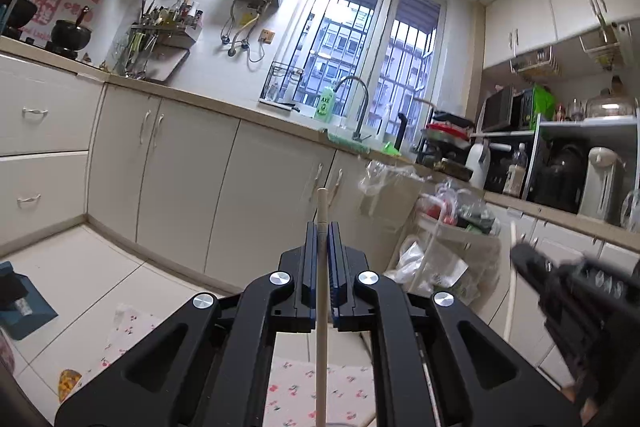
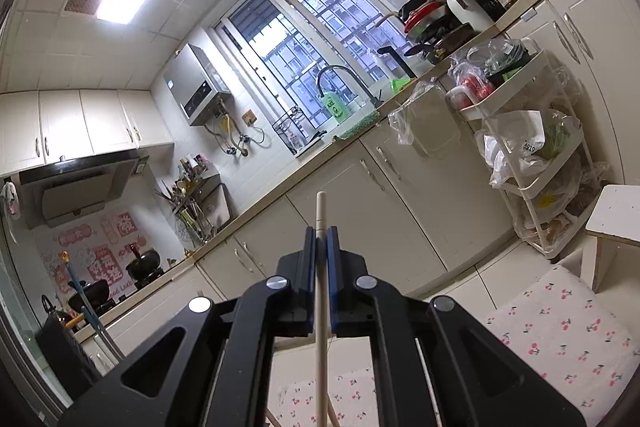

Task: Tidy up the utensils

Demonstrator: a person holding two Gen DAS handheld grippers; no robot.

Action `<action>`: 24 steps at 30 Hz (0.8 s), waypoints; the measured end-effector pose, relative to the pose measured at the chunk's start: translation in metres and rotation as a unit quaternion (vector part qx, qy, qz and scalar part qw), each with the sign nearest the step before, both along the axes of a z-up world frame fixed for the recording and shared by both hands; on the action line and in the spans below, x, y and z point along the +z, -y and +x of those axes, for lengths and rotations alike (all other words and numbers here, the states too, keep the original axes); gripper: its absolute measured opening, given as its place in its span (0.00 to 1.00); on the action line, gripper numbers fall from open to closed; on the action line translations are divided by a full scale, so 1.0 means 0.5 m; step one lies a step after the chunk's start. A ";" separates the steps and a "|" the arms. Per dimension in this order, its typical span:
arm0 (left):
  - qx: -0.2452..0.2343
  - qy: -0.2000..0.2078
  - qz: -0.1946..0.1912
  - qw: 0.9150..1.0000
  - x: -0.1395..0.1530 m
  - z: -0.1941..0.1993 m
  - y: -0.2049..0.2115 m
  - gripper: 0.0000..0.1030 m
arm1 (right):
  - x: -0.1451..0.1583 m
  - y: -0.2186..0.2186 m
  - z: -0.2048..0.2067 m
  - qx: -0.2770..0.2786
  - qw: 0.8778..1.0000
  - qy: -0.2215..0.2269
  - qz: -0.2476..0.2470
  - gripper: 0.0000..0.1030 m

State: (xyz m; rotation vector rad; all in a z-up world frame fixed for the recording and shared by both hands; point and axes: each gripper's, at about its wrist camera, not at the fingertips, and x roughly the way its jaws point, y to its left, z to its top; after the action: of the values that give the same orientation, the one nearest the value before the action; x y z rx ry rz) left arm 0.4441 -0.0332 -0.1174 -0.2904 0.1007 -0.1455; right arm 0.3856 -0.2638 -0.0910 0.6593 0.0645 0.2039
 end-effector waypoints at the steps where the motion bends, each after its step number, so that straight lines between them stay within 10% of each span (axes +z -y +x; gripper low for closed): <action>1: 0.000 -0.005 0.000 1.000 -0.008 0.001 -0.003 0.05 | -0.004 -0.002 0.007 0.000 1.000 0.000 0.003 0.06; 19: -0.053 -0.054 -0.017 0.997 -0.035 -0.038 -0.057 0.07 | -0.088 -0.044 0.059 0.018 0.999 -0.037 0.002 0.06; 24: -0.055 -0.067 -0.032 0.996 -0.030 -0.066 -0.085 0.22 | -0.096 -0.053 0.036 0.037 0.998 -0.045 -0.020 0.06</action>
State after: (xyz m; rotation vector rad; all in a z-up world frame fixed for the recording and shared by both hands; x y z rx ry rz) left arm 0.4113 0.0091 -0.1321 -0.3583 0.2462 -0.2388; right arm 0.4037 -0.2372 -0.1389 0.6261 0.1794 0.2446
